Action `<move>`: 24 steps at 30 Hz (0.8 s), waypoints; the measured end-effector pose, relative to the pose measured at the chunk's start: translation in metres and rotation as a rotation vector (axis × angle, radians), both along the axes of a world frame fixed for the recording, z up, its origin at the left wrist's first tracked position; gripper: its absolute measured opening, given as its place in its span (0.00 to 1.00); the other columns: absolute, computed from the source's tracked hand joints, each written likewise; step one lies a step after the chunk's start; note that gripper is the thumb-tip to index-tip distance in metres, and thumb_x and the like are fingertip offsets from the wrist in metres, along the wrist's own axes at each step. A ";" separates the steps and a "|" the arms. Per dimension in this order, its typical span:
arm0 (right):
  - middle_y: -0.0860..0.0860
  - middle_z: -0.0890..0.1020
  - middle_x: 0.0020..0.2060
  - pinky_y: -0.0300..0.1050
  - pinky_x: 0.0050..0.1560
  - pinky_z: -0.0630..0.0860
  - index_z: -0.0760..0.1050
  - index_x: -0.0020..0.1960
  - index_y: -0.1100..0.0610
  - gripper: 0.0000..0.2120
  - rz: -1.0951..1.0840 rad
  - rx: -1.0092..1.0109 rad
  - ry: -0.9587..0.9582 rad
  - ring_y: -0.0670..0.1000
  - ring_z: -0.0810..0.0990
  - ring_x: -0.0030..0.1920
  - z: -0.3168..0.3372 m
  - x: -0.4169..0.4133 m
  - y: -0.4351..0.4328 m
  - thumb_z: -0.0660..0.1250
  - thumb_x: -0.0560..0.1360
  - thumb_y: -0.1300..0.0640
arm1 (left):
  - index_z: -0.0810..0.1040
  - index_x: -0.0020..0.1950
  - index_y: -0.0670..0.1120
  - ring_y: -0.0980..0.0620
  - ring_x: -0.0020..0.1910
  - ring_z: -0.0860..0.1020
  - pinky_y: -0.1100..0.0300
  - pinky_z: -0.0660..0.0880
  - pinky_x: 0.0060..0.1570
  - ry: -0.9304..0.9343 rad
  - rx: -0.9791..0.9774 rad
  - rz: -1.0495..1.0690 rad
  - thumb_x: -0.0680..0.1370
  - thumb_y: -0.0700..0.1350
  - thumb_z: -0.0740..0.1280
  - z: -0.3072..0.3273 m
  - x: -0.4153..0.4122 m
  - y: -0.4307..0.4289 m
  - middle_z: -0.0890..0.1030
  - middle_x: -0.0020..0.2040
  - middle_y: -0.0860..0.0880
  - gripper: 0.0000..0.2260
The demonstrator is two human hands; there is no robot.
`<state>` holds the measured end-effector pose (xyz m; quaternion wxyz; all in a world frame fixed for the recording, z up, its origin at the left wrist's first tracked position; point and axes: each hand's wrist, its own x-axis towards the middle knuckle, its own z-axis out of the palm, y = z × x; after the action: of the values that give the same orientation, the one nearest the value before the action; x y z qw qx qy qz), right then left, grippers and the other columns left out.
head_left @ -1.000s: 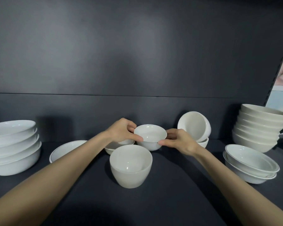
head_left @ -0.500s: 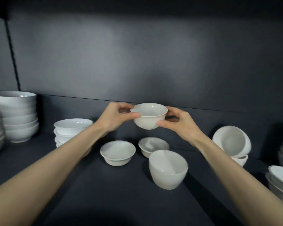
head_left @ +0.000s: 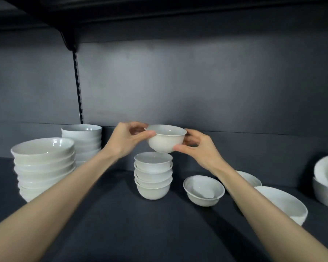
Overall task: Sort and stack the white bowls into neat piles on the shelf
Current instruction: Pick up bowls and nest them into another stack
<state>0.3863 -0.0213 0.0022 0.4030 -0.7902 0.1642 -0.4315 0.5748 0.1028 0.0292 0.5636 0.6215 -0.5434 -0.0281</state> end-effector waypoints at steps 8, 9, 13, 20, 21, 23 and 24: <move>0.46 0.84 0.54 0.36 0.59 0.74 0.76 0.64 0.53 0.26 -0.047 0.077 0.082 0.43 0.80 0.57 -0.027 0.028 0.022 0.77 0.68 0.58 | 0.81 0.49 0.48 0.56 0.44 0.82 0.57 0.77 0.57 0.036 0.065 -0.083 0.61 0.56 0.73 -0.032 0.038 0.015 0.84 0.45 0.51 0.20; 0.46 0.83 0.55 0.36 0.60 0.73 0.76 0.64 0.53 0.25 -0.050 0.090 0.084 0.42 0.79 0.58 -0.028 0.029 0.024 0.77 0.68 0.58 | 0.82 0.51 0.47 0.55 0.45 0.83 0.56 0.77 0.58 0.038 0.070 -0.086 0.61 0.56 0.74 -0.035 0.041 0.015 0.85 0.45 0.50 0.22; 0.46 0.82 0.58 0.38 0.63 0.73 0.76 0.65 0.54 0.22 -0.056 0.109 0.112 0.43 0.78 0.60 -0.034 0.029 0.028 0.74 0.71 0.58 | 0.82 0.55 0.43 0.51 0.49 0.83 0.51 0.77 0.59 0.063 0.097 -0.106 0.59 0.63 0.78 -0.046 0.049 0.013 0.85 0.48 0.46 0.32; 0.50 0.81 0.59 0.25 0.49 0.74 0.74 0.67 0.54 0.22 -0.049 0.162 0.145 0.43 0.80 0.56 -0.038 0.030 0.030 0.72 0.74 0.59 | 0.81 0.56 0.45 0.50 0.51 0.82 0.50 0.76 0.60 0.058 0.128 -0.117 0.60 0.59 0.74 -0.054 0.052 0.009 0.84 0.50 0.46 0.29; 0.50 0.81 0.59 0.26 0.51 0.74 0.73 0.68 0.53 0.23 -0.055 0.166 0.160 0.43 0.80 0.57 -0.038 0.030 0.031 0.72 0.74 0.58 | 0.81 0.56 0.45 0.50 0.51 0.82 0.50 0.76 0.60 0.055 0.134 -0.120 0.61 0.59 0.74 -0.054 0.052 0.009 0.84 0.50 0.46 0.28; 0.49 0.81 0.60 0.33 0.60 0.74 0.72 0.68 0.50 0.23 -0.072 0.151 0.205 0.45 0.78 0.60 -0.038 0.030 0.031 0.71 0.74 0.55 | 0.81 0.56 0.46 0.51 0.52 0.82 0.50 0.76 0.61 0.045 0.146 -0.127 0.61 0.61 0.75 -0.055 0.052 0.009 0.84 0.50 0.47 0.29; 0.48 0.80 0.61 0.38 0.64 0.72 0.72 0.68 0.49 0.23 -0.080 0.136 0.233 0.46 0.77 0.62 -0.037 0.029 0.031 0.71 0.74 0.53 | 0.81 0.56 0.47 0.51 0.52 0.82 0.51 0.76 0.61 0.038 0.152 -0.127 0.61 0.63 0.76 -0.055 0.052 0.010 0.84 0.50 0.47 0.30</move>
<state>0.4152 0.0092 -0.0352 0.4162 -0.7987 0.2701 -0.3404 0.6267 0.1124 -0.0263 0.5222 0.6260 -0.5673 -0.1168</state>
